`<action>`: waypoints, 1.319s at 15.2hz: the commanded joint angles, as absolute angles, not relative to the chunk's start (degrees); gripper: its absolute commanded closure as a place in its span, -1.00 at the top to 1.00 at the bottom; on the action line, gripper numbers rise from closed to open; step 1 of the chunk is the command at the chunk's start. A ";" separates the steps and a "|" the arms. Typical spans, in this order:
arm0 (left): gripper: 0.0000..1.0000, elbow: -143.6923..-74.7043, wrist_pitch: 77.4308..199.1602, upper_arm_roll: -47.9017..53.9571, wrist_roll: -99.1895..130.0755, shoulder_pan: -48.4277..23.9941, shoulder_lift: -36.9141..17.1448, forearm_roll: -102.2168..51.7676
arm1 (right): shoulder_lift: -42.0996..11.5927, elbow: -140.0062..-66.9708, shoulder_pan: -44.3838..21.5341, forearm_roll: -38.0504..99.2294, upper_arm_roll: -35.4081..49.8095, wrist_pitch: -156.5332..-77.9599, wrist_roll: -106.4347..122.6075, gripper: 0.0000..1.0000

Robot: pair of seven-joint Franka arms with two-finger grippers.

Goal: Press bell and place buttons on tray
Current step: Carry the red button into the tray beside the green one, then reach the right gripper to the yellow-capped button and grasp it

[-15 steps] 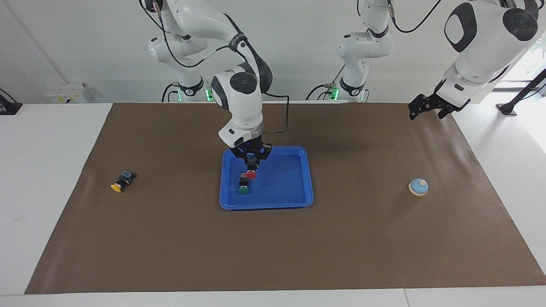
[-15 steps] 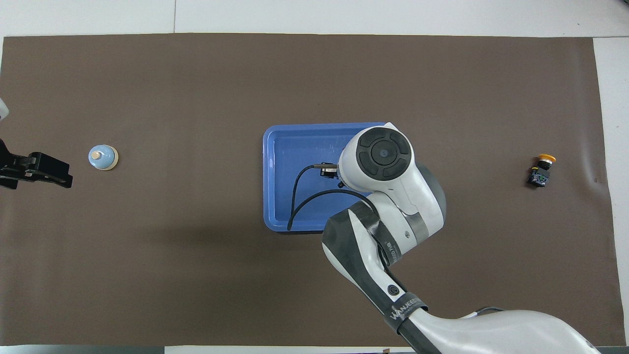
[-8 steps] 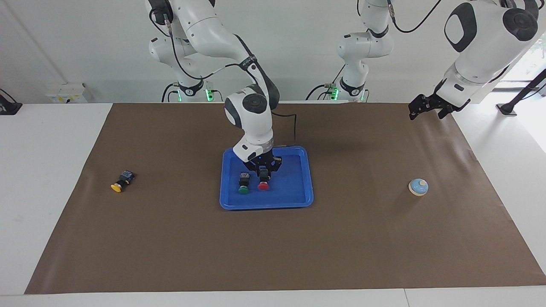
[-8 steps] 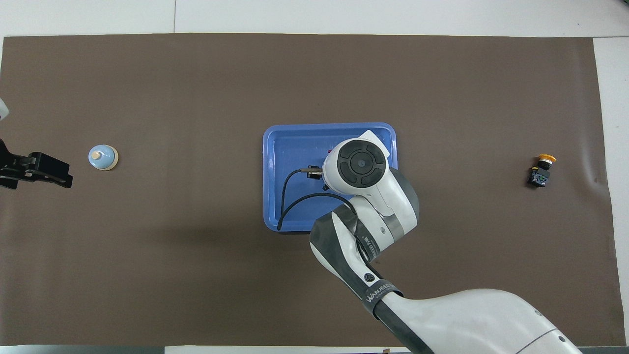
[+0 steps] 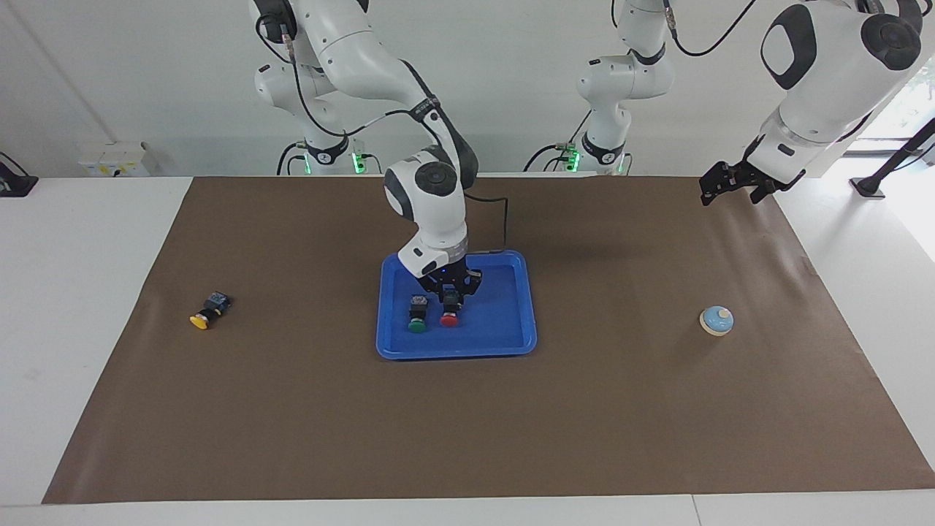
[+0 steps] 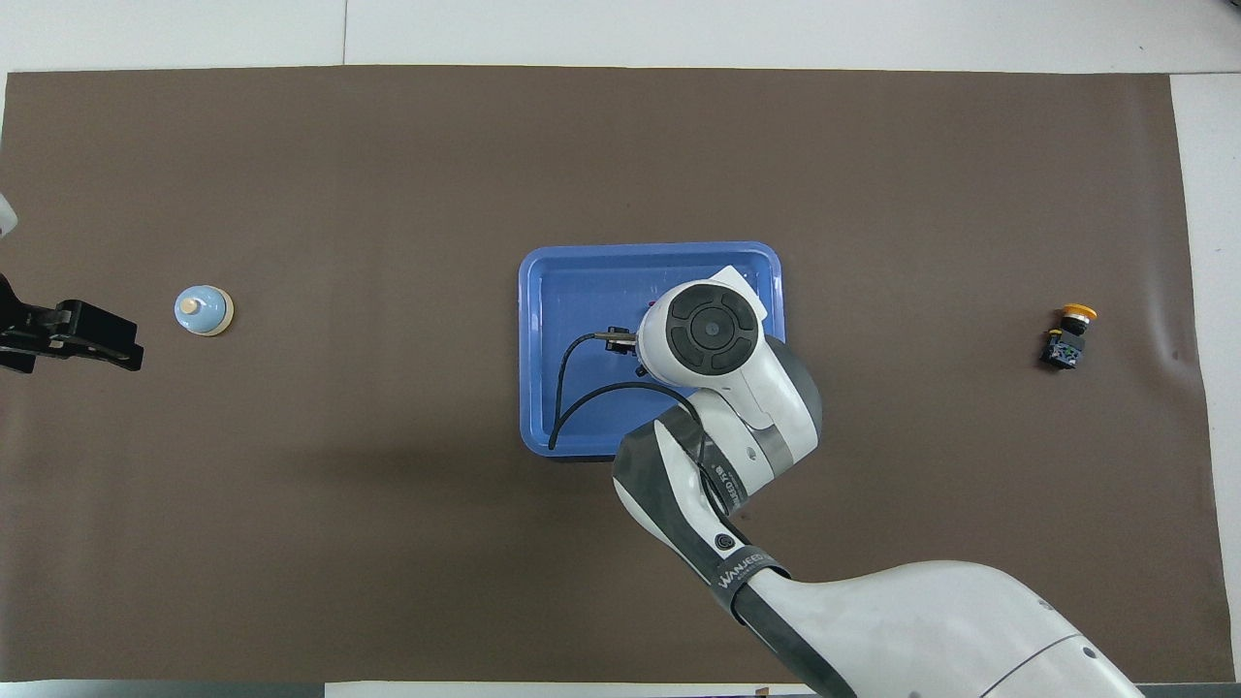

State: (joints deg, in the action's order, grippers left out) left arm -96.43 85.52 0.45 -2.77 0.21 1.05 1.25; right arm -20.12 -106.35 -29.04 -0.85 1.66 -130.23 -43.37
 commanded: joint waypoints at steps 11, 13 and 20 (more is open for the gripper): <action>1.00 -97.65 86.22 0.09 -2.29 -0.09 2.37 1.06 | -12.22 -104.67 4.28 -0.97 1.23 -116.71 -4.51 1.00; 1.00 -97.65 86.22 0.09 -2.29 -0.09 2.37 1.05 | -11.00 -108.61 8.41 -2.45 1.14 -121.18 -2.99 1.00; 1.00 -97.65 86.22 0.09 -2.29 -0.09 2.37 1.14 | -8.87 -123.84 16.07 -2.81 1.14 -138.25 -2.81 1.00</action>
